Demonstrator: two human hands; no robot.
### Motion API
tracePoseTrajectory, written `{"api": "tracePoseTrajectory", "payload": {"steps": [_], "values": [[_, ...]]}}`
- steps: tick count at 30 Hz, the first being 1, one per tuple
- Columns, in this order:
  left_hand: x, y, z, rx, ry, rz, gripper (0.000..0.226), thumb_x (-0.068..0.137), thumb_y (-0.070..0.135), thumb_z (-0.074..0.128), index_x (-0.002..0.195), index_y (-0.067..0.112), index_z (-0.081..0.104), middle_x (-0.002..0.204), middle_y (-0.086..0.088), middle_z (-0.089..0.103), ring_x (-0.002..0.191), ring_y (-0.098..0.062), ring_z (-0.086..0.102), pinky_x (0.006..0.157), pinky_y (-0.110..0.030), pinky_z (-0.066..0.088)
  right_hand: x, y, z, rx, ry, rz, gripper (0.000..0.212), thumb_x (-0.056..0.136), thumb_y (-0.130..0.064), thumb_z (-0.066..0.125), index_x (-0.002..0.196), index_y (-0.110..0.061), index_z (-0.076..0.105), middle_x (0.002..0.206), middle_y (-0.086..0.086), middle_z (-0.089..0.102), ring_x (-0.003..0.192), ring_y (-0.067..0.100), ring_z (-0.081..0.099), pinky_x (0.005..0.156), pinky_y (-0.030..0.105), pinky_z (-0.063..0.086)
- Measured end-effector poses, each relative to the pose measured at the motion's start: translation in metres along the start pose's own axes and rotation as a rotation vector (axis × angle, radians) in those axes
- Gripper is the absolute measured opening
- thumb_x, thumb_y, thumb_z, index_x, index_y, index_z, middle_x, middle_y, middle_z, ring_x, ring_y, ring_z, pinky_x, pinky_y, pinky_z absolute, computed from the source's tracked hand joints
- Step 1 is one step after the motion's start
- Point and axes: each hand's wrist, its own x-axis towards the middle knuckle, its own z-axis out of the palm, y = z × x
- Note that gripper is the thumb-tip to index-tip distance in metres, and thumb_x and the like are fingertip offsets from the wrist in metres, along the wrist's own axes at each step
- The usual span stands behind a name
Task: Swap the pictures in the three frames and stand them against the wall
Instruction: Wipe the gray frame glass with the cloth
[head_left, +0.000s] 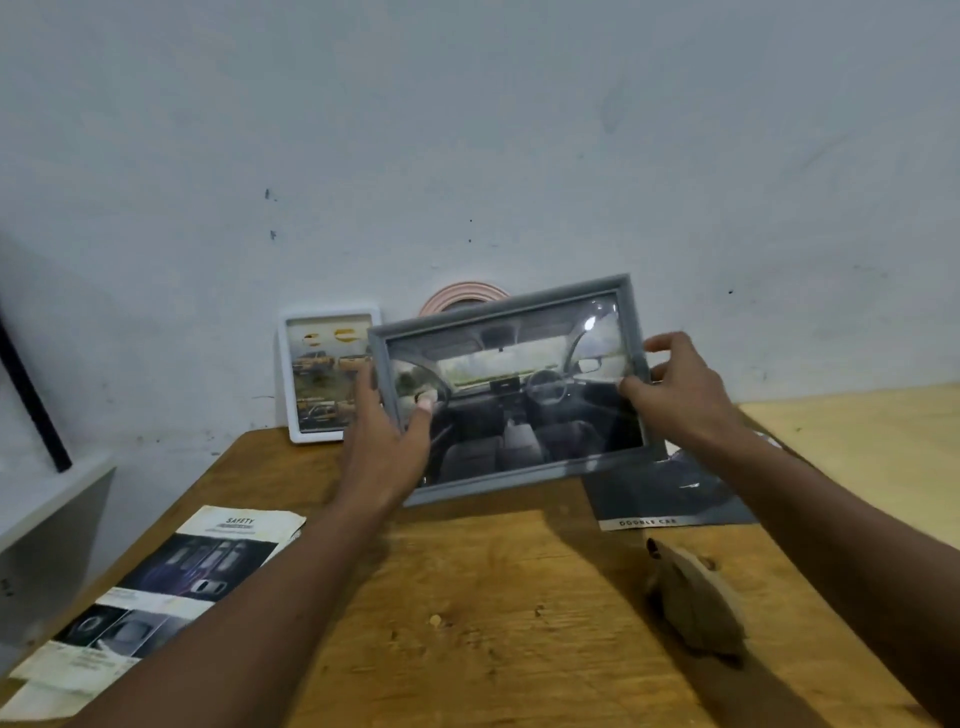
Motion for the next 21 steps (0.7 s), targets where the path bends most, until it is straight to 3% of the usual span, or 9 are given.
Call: {"api": "tracePoseTrajectory", "payload": {"steps": [3,5,9,11,14,17,21], "values": [[0.005,0.023,0.032,-0.031,-0.064,0.109,0.078,0.098,0.051,0.055,0.158,0.041,0.007,0.166,-0.003,0.025,0.148,-0.030,0.033,0.114,-0.058,0.037,0.015,0.018,-0.032,0.008,0.038,-0.035,0.052,0.092,-0.018,0.069,0.135,-0.020,0.039,0.109,0.007,0.058,0.082,0.017,0.061,0.060,0.022,0.049],[0.004,0.037,0.059,-0.055,-0.112,0.192,0.077,0.097,0.062,0.046,0.159,0.041,0.006,0.169,0.003,0.017,0.152,-0.025,0.023,0.120,-0.053,0.029,0.022,0.036,-0.050,-0.008,0.044,-0.025,0.054,0.091,-0.014,0.069,0.136,-0.020,0.039,0.114,0.009,0.057,0.089,0.023,0.061,0.063,0.024,0.050],[0.010,0.051,0.113,-0.055,-0.215,0.240,0.077,0.094,0.074,0.037,0.158,0.045,0.007,0.170,0.005,0.009,0.155,-0.020,0.013,0.119,-0.047,0.021,0.043,0.074,-0.074,-0.063,0.081,0.013,0.060,0.087,-0.015,0.073,0.137,-0.021,0.041,0.125,0.014,0.060,0.102,0.030,0.062,0.084,0.048,0.058],[0.019,0.054,0.138,-0.026,-0.258,0.223,0.076,0.094,0.076,0.034,0.159,0.043,0.013,0.170,0.002,0.008,0.155,-0.019,0.011,0.120,-0.048,0.019,0.058,0.090,-0.081,-0.090,0.094,0.016,0.061,0.086,-0.015,0.073,0.138,-0.020,0.042,0.129,0.015,0.058,0.106,0.030,0.059,0.085,0.043,0.057],[0.032,0.056,0.170,0.032,-0.304,0.208,0.074,0.094,0.072,0.032,0.159,0.039,0.019,0.171,-0.001,0.004,0.156,-0.019,0.007,0.117,-0.038,0.016,0.087,0.110,-0.085,-0.082,0.101,0.034,0.059,0.087,-0.012,0.072,0.138,-0.019,0.044,0.127,0.013,0.058,0.101,0.026,0.057,0.073,0.030,0.054],[0.051,0.053,0.197,0.075,-0.326,0.182,0.078,0.091,0.075,0.029,0.159,0.038,0.021,0.171,-0.002,0.003,0.156,-0.019,0.001,0.120,-0.040,0.014,0.118,0.127,-0.084,-0.092,0.089,0.036,0.059,0.087,-0.013,0.072,0.138,-0.021,0.044,0.126,0.012,0.058,0.105,0.027,0.059,0.082,0.038,0.057],[0.075,0.045,0.224,0.131,-0.309,0.145,0.084,0.085,0.080,0.024,0.158,0.039,0.023,0.171,-0.003,0.006,0.156,-0.023,0.004,0.123,-0.048,0.016,0.154,0.146,-0.071,-0.101,0.078,0.060,0.058,0.085,-0.013,0.072,0.136,-0.020,0.045,0.117,0.012,0.060,0.095,0.028,0.064,0.068,0.029,0.055]]}}
